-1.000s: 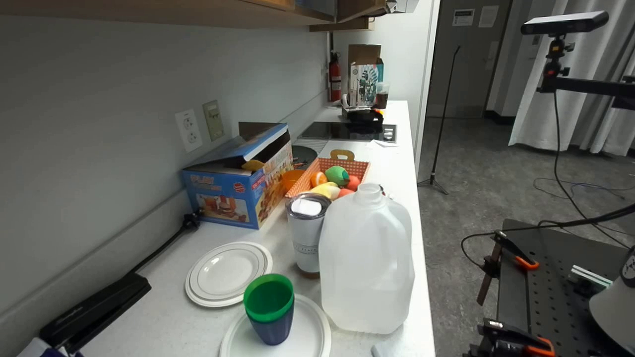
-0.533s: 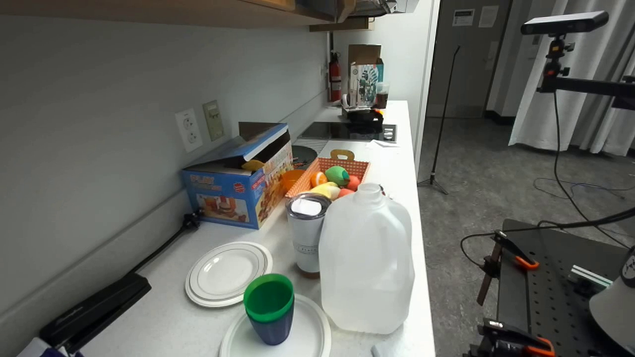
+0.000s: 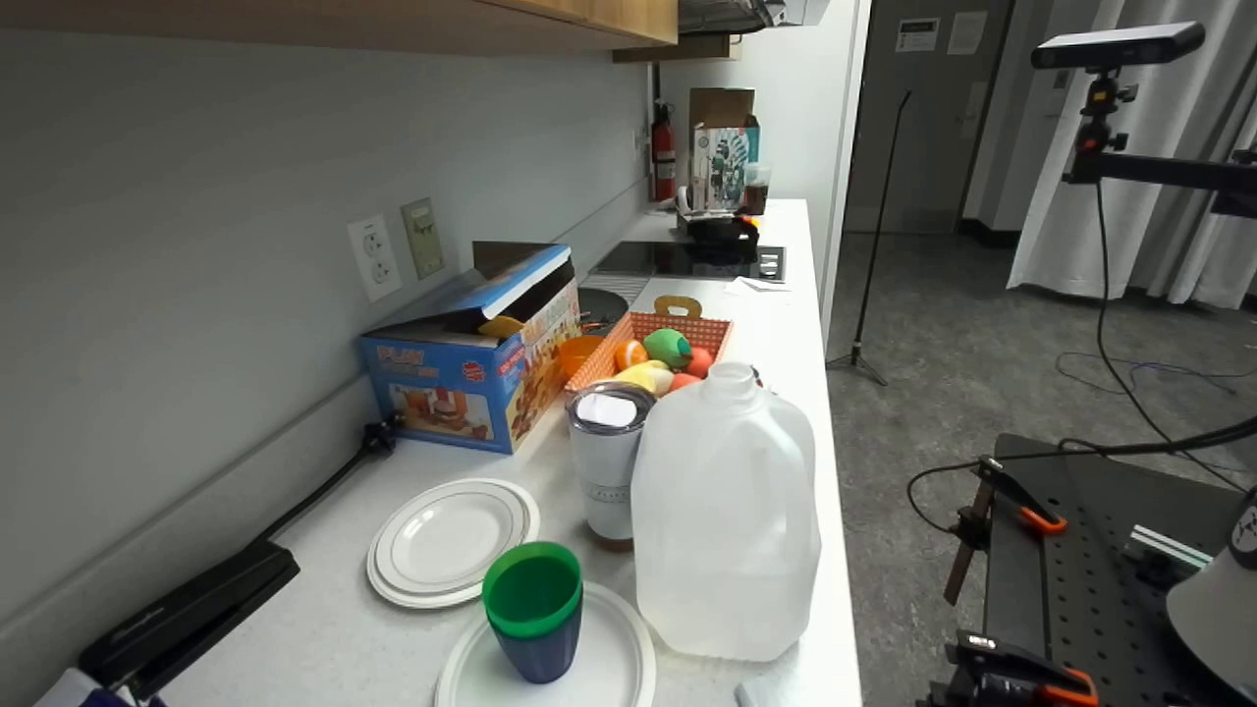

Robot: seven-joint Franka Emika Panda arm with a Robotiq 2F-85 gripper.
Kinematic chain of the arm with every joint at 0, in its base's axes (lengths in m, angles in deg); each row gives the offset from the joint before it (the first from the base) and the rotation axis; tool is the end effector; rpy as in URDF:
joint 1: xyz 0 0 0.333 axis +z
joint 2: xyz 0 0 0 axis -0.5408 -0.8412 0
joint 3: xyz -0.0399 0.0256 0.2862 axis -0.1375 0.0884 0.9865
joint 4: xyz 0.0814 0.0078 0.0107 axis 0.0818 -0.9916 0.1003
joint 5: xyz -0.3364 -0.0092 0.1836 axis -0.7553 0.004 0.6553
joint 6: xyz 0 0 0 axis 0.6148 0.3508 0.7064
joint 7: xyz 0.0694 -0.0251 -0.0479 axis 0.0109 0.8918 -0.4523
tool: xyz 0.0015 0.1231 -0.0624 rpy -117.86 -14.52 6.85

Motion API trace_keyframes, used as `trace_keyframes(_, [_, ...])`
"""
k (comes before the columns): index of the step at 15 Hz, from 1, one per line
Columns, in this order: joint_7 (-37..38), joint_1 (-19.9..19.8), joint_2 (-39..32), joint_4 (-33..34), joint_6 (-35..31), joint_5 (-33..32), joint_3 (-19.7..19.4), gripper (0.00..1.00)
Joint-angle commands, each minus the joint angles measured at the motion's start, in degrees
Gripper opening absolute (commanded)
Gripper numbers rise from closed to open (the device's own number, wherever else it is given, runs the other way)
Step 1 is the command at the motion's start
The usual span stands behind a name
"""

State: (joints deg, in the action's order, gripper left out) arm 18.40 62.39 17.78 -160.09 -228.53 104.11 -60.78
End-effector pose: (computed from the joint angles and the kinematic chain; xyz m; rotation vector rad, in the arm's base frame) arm 0.4980 0.0012 0.6946 -2.3514 -0.4077 -1.5518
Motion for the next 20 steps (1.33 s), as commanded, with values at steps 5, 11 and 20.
trace_keyframes(5, [-1.8, -2.06, -6.89, 9.03, 2.09, 7.62, 0.98, 1.0])
trace_keyframes(11, [-1.16, -6.86, -2.47, 4.47, 3.9, 5.94, 4.4, 1.0])
trace_keyframes(20, [-1.38, -13.71, 11.07, -10.03, 8.61, -1.18, 7.3, 1.0])
